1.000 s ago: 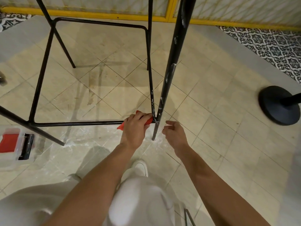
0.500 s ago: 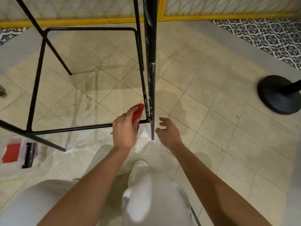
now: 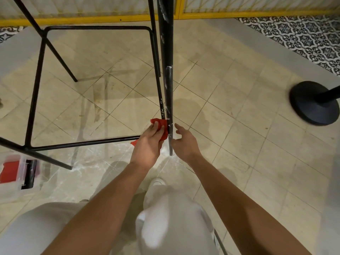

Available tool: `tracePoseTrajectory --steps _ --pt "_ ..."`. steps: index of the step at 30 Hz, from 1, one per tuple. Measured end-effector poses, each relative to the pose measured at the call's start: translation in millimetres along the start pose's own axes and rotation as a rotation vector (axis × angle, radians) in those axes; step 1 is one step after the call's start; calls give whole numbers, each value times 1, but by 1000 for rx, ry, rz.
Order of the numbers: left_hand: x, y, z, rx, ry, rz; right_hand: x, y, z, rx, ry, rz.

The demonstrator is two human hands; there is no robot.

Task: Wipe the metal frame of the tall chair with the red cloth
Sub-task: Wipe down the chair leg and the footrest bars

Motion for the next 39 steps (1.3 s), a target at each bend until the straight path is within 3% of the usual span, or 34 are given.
tracePoseTrajectory --steps 6,13,22,36,39 --pt "-3 5 11 -44 -88 -22 4 8 -4 -39 15 -5" --pt "-13 -3 14 100 -277 -120 10 0 2 -40 52 10" --pt "-28 -3 18 86 -465 -264 12 4 -2 -42 74 25" --pt "-4 -9 9 33 -181 -68 3 -14 -7 12 63 39" --pt "7 -20 12 8 -14 -49 -1 -13 -8 2 56 52"
Point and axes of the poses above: each hand's wrist, its own z-axis towards the middle knuckle, its own y-axis out of the palm, x = y × z, the point moved 10 cm from there along z, towards the middle knuckle, and after that the axes turned 7 degrees about x, right-handed, at the moved point
